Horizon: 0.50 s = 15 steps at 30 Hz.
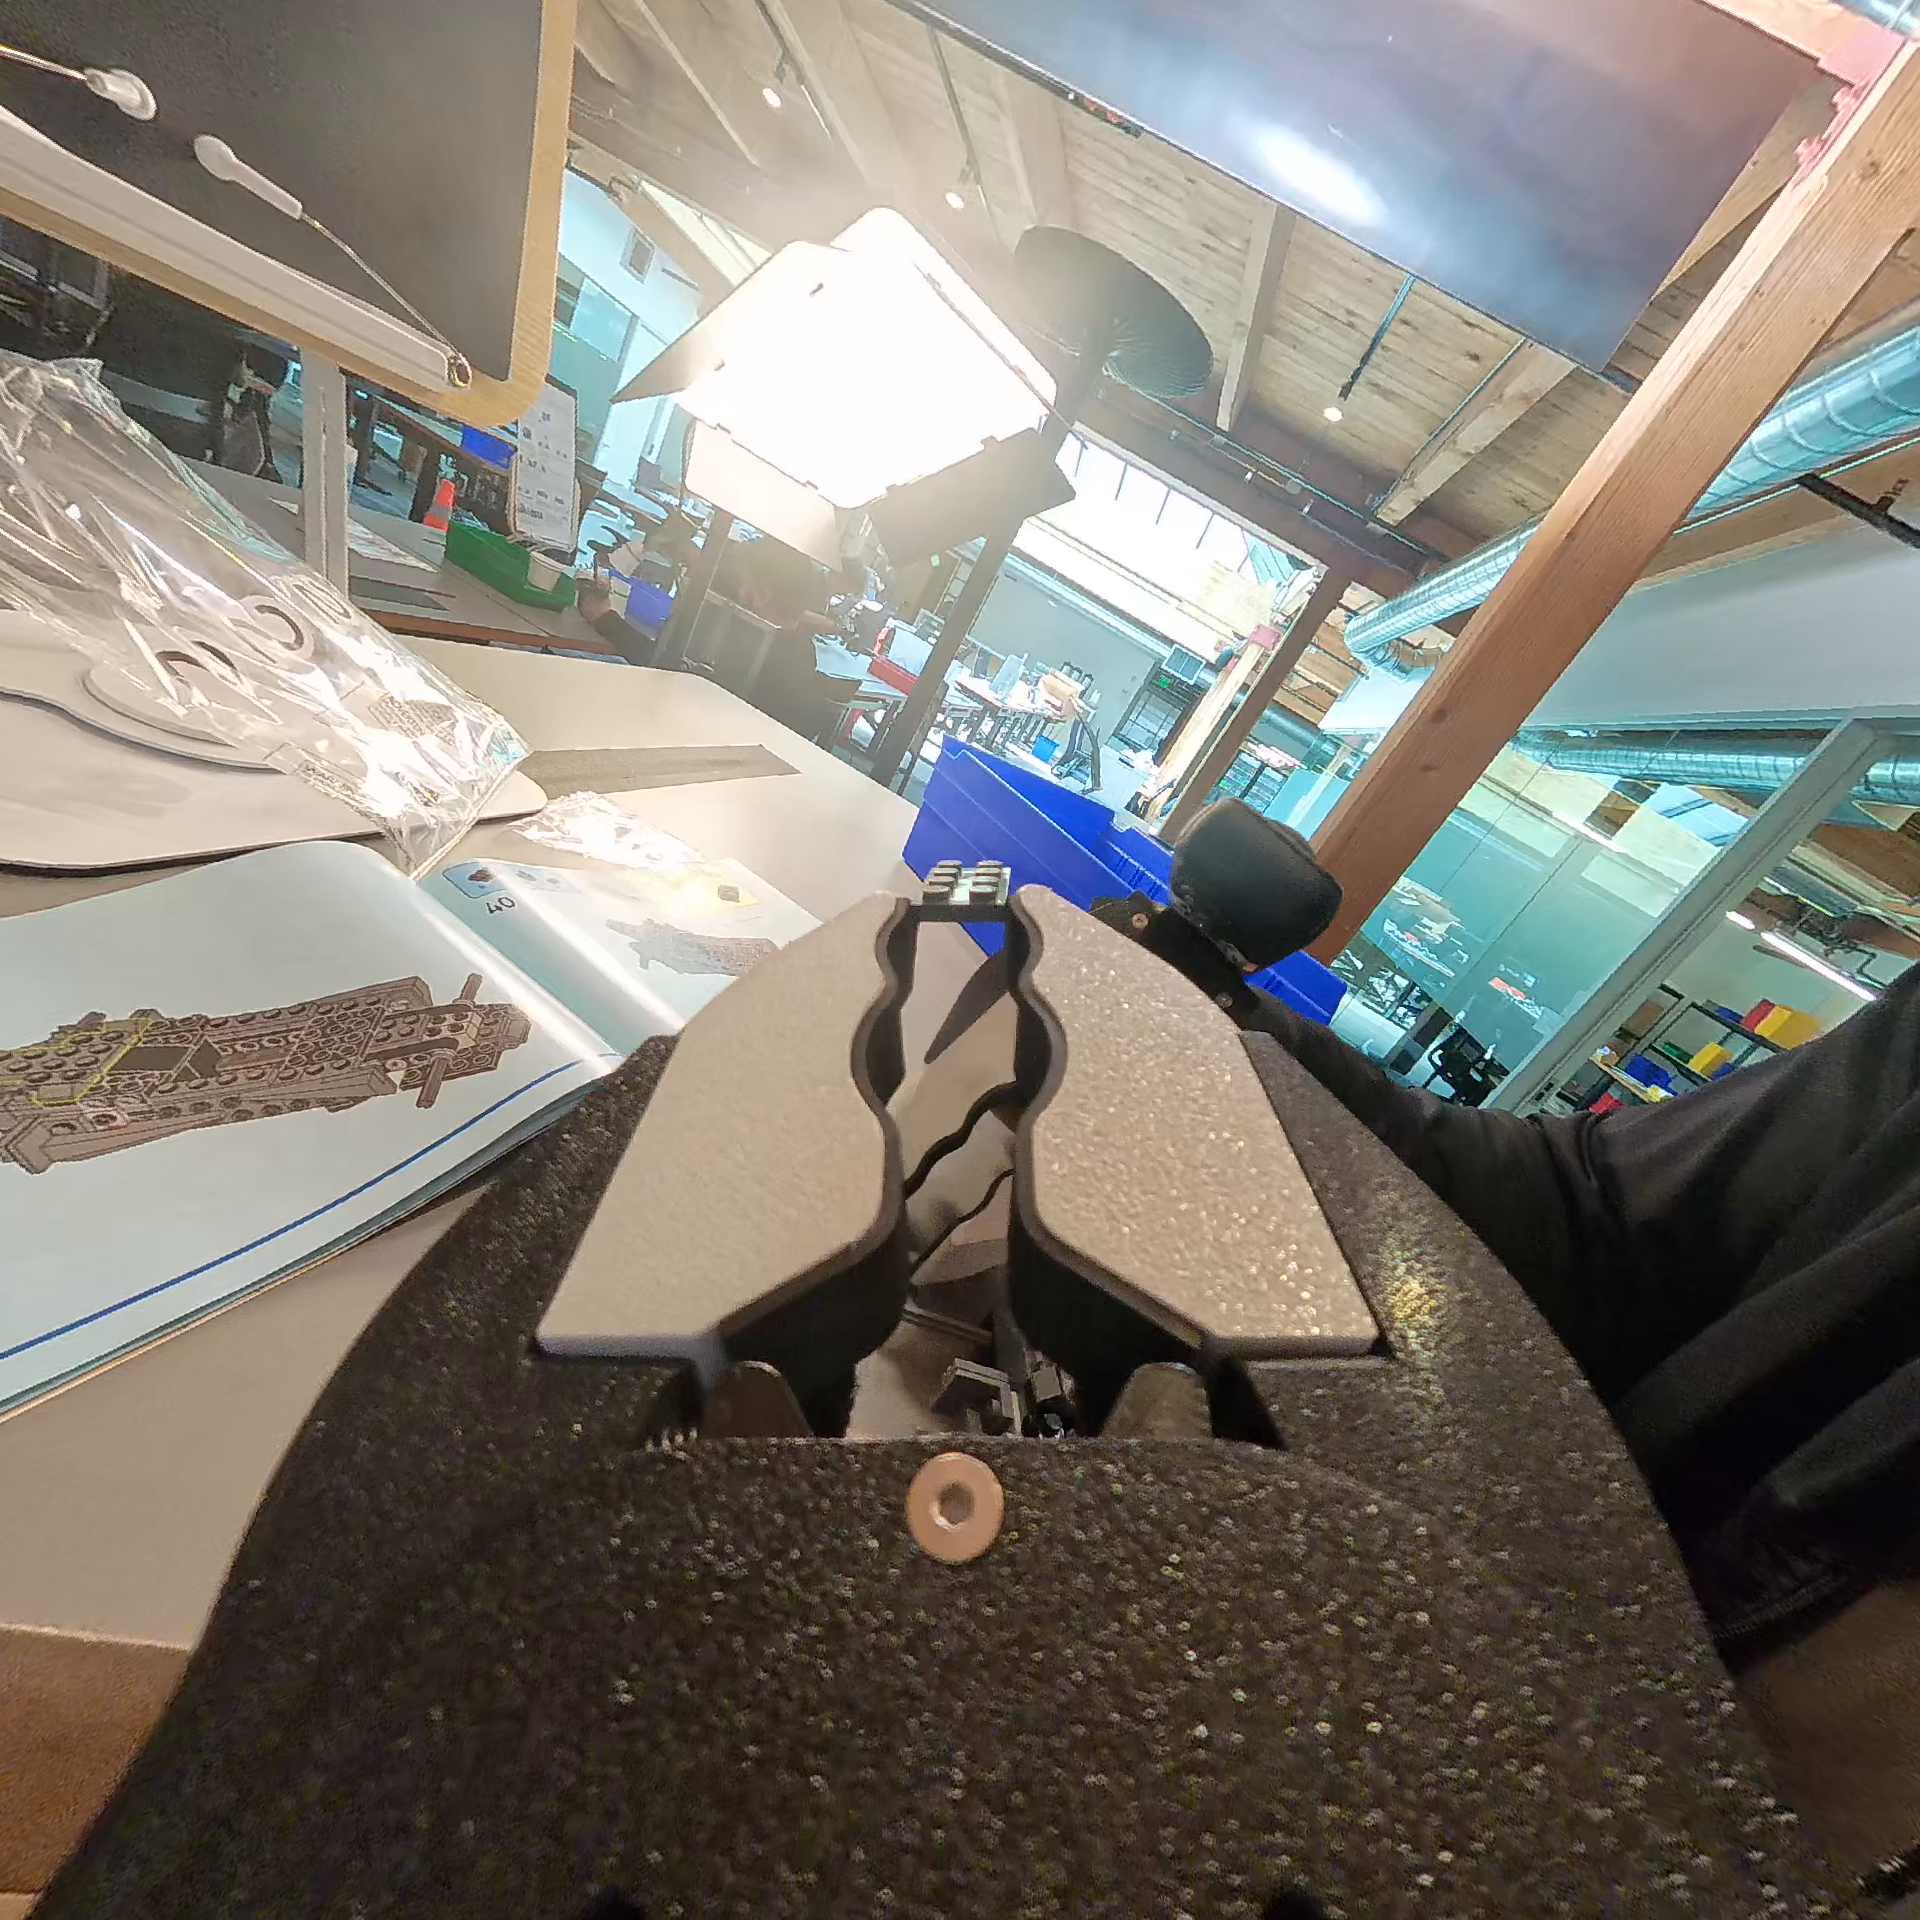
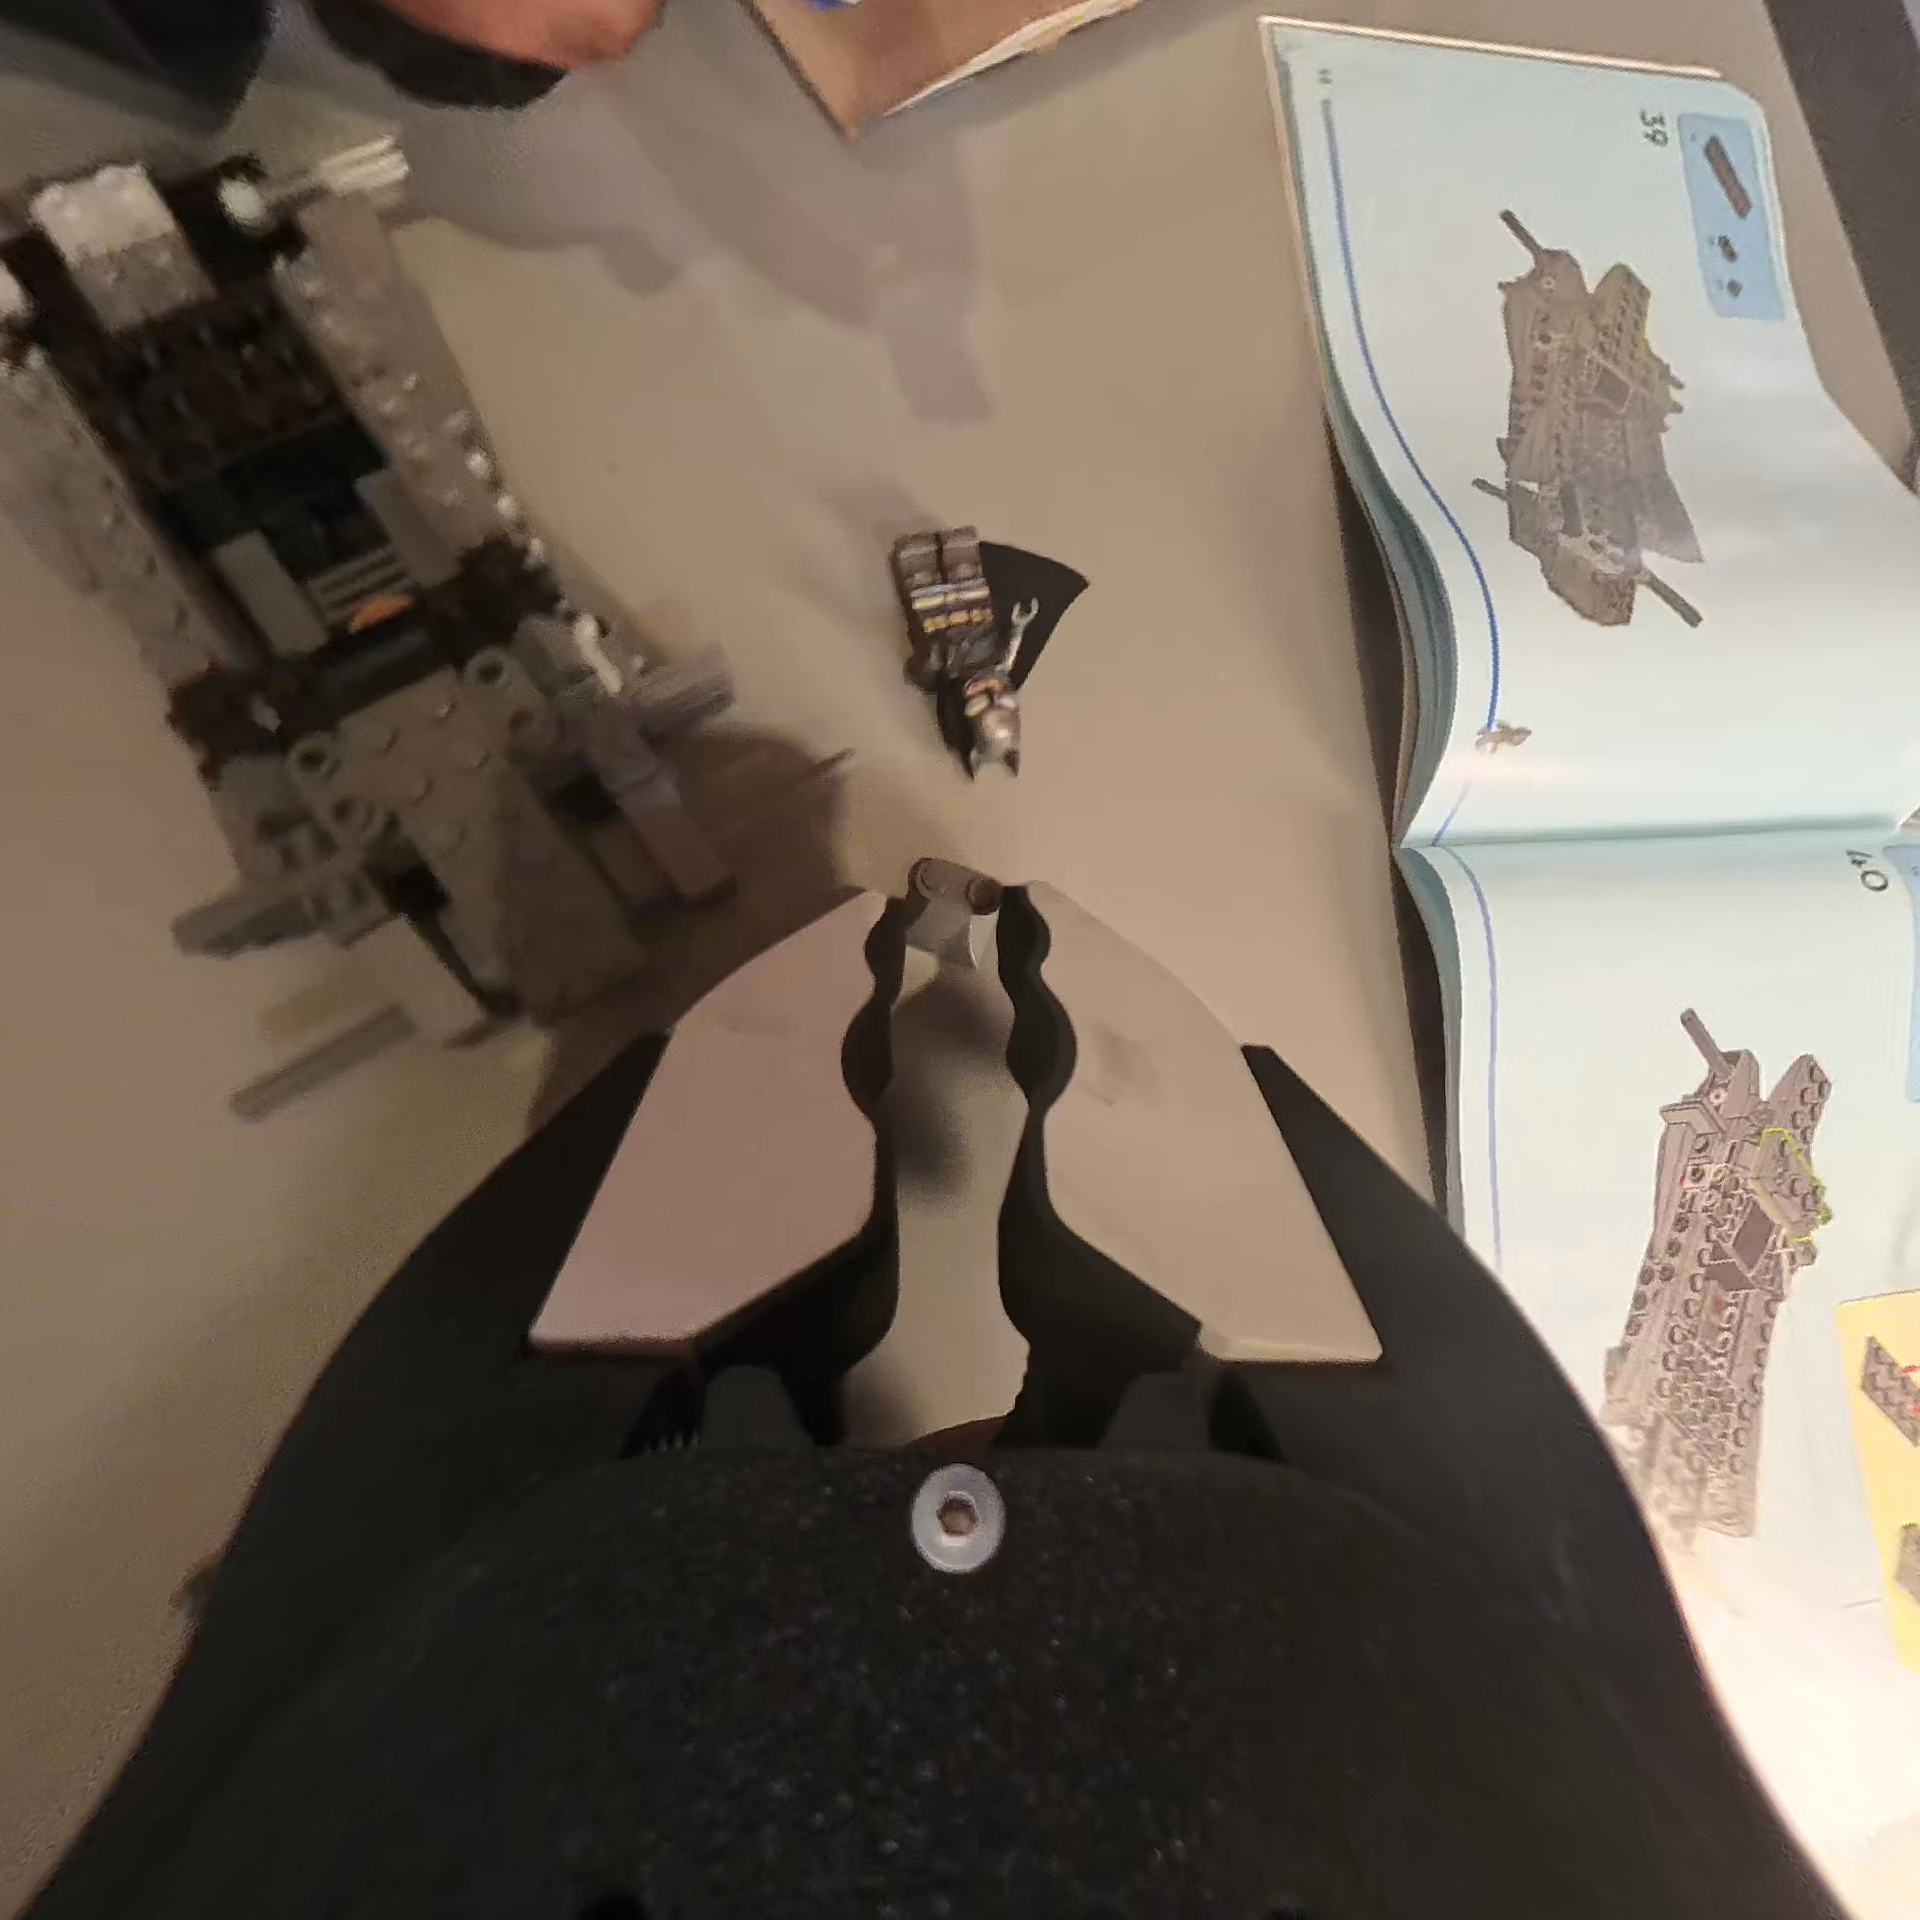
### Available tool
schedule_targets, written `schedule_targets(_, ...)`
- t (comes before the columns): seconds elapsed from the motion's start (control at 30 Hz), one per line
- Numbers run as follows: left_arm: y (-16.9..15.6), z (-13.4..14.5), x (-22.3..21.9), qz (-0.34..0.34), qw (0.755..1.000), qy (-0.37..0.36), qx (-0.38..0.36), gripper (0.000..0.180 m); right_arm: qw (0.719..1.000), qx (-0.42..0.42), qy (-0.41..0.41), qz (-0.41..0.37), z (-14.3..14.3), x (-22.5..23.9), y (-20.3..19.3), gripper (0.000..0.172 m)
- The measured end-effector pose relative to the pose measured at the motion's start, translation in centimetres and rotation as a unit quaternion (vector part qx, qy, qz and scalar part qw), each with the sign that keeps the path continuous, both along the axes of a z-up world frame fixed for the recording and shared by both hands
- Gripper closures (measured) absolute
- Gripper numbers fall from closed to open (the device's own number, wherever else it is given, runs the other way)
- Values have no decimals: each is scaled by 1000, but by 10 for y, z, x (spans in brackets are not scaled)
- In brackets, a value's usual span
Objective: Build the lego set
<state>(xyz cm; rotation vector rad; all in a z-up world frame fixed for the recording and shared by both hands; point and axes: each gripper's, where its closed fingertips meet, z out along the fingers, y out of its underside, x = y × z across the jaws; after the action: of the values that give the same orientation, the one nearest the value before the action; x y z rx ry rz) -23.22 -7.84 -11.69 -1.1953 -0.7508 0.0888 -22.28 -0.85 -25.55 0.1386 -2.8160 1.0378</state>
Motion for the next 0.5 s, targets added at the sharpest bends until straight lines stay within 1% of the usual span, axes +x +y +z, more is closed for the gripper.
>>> schedule_targets(0.1, 2, 0, 0, -3, 1000, -1, -2, 164, 998, 14, 24, 50, 1, 3, 17, 154)
schedule_targets(0.17, 3, -1, 1, -5, 1000, -2, -2, 164, 997, 27, 50, 55, 1, -3, 28, 154)
schedule_targets(0.27, 5, -2, 1, -9, 1000, -3, -3, 164, 996, 49, 71, 14, 2, -18, 41, 154)
schedule_targets(0.37, 6, -3, 1, -10, 1000, -4, -5, 164, 997, 46, 60, -11, 6, -19, 44, 152)
schedule_targets(0.47, 6, -2, 2, -11, 1000, -4, -6, 164, 997, 44, 20, -55, 10, -17, 45, 134)
schedule_targets(0.5, 6, -2, 2, -11, 1000, -3, -6, 164, 996, 48, 10, -71, 9, -18, 46, 134)
